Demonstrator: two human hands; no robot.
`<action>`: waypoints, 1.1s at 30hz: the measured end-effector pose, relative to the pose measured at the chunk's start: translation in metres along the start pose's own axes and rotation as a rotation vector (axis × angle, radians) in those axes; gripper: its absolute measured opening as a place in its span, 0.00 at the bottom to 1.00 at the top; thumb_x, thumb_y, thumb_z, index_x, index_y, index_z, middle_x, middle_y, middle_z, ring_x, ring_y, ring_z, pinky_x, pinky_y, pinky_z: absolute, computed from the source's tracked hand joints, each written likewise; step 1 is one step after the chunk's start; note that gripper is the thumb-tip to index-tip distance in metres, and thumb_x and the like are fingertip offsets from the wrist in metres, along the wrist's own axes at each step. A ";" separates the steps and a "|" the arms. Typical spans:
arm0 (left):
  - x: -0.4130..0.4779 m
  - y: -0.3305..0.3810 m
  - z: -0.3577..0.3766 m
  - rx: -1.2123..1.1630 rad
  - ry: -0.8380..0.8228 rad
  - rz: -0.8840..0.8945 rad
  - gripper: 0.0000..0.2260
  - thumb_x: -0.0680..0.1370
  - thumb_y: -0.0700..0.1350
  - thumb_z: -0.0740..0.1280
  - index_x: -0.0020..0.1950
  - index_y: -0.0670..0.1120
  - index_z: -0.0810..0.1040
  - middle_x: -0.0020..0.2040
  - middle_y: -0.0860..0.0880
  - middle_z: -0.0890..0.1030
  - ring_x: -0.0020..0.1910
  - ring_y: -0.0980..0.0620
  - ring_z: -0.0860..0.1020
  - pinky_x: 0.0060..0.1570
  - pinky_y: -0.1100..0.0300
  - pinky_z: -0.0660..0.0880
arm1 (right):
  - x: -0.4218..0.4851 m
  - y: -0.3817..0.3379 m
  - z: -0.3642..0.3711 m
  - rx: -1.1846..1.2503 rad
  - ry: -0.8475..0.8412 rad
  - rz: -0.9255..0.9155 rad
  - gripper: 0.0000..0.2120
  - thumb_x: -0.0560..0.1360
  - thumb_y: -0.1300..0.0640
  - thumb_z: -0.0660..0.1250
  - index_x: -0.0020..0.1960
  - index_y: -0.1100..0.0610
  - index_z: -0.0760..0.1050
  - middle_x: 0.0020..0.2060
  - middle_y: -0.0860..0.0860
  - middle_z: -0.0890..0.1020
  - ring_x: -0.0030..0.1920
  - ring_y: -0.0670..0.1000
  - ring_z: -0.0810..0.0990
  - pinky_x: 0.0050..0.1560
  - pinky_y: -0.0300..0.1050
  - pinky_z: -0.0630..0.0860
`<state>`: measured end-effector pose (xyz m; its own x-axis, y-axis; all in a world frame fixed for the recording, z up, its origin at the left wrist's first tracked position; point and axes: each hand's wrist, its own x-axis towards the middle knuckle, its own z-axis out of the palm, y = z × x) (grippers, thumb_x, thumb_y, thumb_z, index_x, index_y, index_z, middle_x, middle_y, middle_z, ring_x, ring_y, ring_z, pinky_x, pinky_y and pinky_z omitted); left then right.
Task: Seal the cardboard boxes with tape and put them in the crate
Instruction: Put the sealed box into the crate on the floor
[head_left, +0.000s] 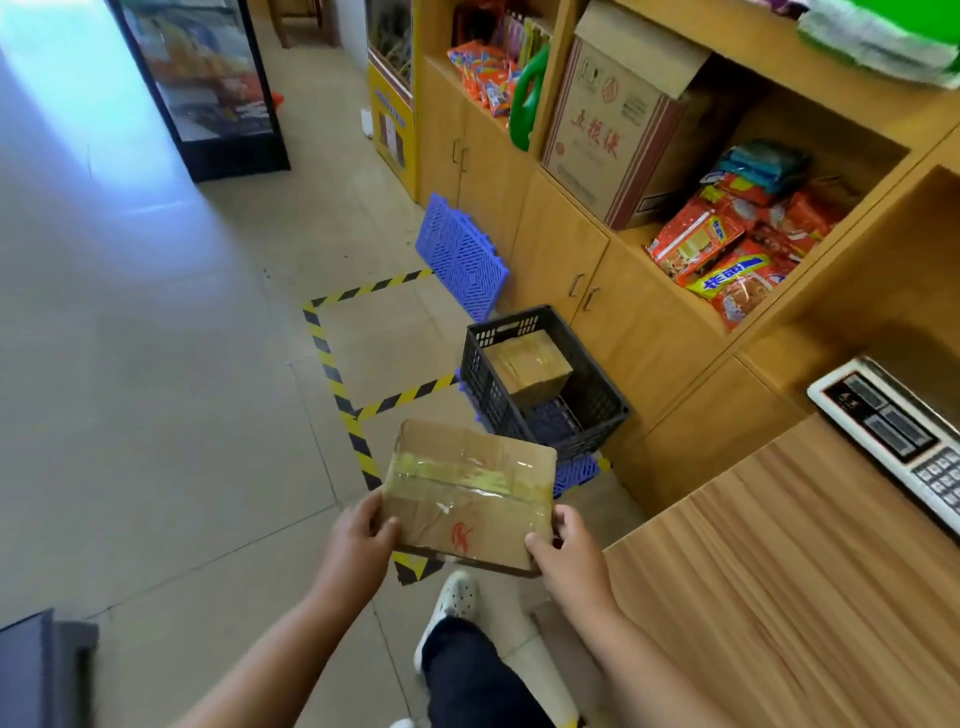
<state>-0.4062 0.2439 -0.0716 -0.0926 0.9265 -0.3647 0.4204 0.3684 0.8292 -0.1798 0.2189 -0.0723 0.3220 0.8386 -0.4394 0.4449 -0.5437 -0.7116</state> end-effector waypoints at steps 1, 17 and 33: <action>0.011 0.003 -0.001 0.022 -0.003 0.002 0.15 0.78 0.38 0.64 0.65 0.44 0.74 0.54 0.46 0.77 0.54 0.48 0.75 0.53 0.58 0.70 | 0.012 -0.006 0.002 0.009 0.002 0.009 0.09 0.72 0.56 0.66 0.44 0.43 0.69 0.40 0.41 0.81 0.39 0.39 0.78 0.35 0.39 0.72; 0.284 0.122 -0.010 0.204 -0.030 0.016 0.17 0.75 0.42 0.69 0.64 0.45 0.76 0.50 0.51 0.74 0.50 0.52 0.75 0.54 0.55 0.73 | 0.260 -0.136 0.006 -0.012 -0.036 0.101 0.16 0.76 0.52 0.63 0.64 0.49 0.68 0.46 0.43 0.79 0.42 0.45 0.79 0.39 0.45 0.77; 0.558 0.214 0.053 0.469 -0.473 0.008 0.19 0.76 0.48 0.64 0.66 0.53 0.68 0.43 0.58 0.75 0.45 0.54 0.78 0.46 0.55 0.79 | 0.466 -0.217 -0.017 0.030 0.185 0.387 0.12 0.76 0.55 0.65 0.57 0.48 0.67 0.54 0.48 0.80 0.48 0.50 0.79 0.50 0.54 0.78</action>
<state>-0.3202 0.8358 -0.1205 0.2736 0.7562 -0.5944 0.7772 0.1902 0.5997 -0.1113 0.7273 -0.1135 0.6060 0.5516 -0.5732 0.2387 -0.8134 -0.5304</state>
